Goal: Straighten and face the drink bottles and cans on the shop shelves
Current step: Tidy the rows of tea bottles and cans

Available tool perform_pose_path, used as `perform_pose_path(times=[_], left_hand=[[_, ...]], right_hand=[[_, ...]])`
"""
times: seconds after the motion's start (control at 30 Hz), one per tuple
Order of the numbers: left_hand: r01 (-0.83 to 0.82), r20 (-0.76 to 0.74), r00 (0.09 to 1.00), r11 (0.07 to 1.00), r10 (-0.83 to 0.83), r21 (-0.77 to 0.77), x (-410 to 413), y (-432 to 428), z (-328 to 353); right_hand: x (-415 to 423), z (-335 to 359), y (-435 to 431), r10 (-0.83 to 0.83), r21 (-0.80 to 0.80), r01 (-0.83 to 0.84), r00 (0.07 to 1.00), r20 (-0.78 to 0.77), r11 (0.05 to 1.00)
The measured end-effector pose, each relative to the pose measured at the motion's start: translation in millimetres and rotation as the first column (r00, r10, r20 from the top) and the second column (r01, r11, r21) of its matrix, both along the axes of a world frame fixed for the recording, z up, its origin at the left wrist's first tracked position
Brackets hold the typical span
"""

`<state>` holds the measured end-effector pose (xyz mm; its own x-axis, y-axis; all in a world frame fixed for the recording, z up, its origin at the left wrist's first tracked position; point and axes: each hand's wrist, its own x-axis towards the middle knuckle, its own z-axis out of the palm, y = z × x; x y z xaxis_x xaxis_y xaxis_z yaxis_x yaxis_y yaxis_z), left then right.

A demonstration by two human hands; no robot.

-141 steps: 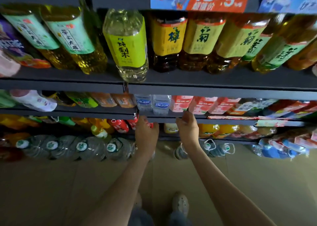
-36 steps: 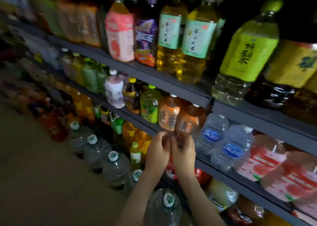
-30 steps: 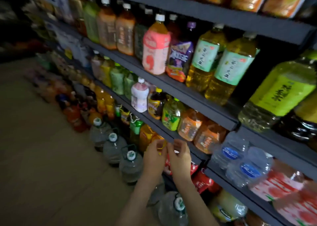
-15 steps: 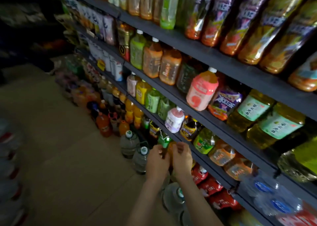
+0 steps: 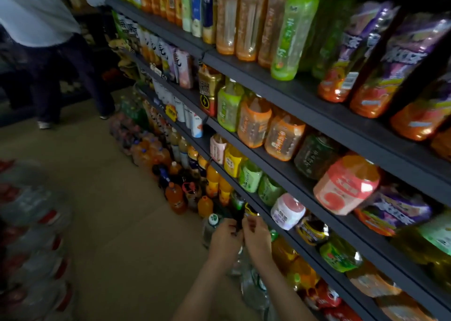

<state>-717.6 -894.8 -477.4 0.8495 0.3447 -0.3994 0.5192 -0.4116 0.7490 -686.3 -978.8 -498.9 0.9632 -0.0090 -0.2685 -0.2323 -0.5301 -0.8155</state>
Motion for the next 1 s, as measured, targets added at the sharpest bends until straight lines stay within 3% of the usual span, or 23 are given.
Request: perform_pose_path(times=[0.2,0.43,0.7,1.0], left_hand=[[-0.062,-0.07,0.995,0.998,0.064,0.026,70,102,22],[-0.251,0.049,0.966,0.965,0.255,-0.073,140,262,58],[-0.098,0.289,0.955,0.99,0.065,0.103,266,474,160],[0.013,0.508,0.861,1.0,-0.01,-0.002,415,621,249]], right_hand=[[75,28,100,0.098,0.043,-0.098,0.995,0.005,0.994],[162,65,267,0.17,0.098,-0.178,0.982,0.086,0.979],[280,175,470,-0.001,0.217,-0.072,0.948,0.319,0.973],[409,274,589,-0.091,0.178,-0.019,0.804,0.587,0.984]])
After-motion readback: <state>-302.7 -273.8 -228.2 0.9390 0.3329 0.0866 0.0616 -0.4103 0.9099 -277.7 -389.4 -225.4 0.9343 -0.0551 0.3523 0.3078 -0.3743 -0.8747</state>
